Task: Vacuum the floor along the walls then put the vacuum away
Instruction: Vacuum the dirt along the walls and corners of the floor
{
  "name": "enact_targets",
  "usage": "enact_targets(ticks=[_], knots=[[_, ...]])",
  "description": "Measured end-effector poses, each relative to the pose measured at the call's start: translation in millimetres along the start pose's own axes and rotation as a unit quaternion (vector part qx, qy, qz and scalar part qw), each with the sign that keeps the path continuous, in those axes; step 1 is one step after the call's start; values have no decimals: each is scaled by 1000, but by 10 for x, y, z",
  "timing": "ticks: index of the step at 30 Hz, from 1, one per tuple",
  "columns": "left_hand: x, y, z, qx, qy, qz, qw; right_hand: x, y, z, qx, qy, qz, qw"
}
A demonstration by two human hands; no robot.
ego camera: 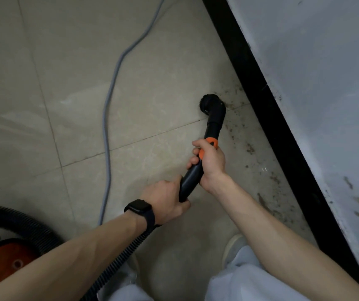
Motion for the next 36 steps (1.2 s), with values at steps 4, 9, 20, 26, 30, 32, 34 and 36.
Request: enact_targets(ticks=[4,9,20,26,30,32,34,36], knots=[[128,-21,64,-3,-5,10,1000,107,84,-86,-8,5,11,1000],[310,2,98,-22,6,8,1000,221,177,-147,-6,-10,30,999],[763,-131,96,10,-29,-23,999,482,506,-131,11,-49,66,997],[884,-169,99,8,-51,-21,998,548,605,-125,30,-70,73,994],[818,-238,68,17,-139,14,990,568,645,-169,15,-80,86,993],[781,-273,45,-6,-186,47,981,591,678,-246,-6,-92,102,991],[813,-286,71,-73,-199,85,974,626,740,-352,-41,-100,132,985],[929,-270,134,-153,-170,116,967,675,825,-467,-101,-99,169,975]])
Point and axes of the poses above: each hand's wrist, its own x-axis towards the middle knuckle, its own z-axis out of the back of the hand, y = z × x, the point moved 3 cm from there along x, towards the middle knuckle, and after that the axes turned 10 degrees about -y, right-handed, at the moved point
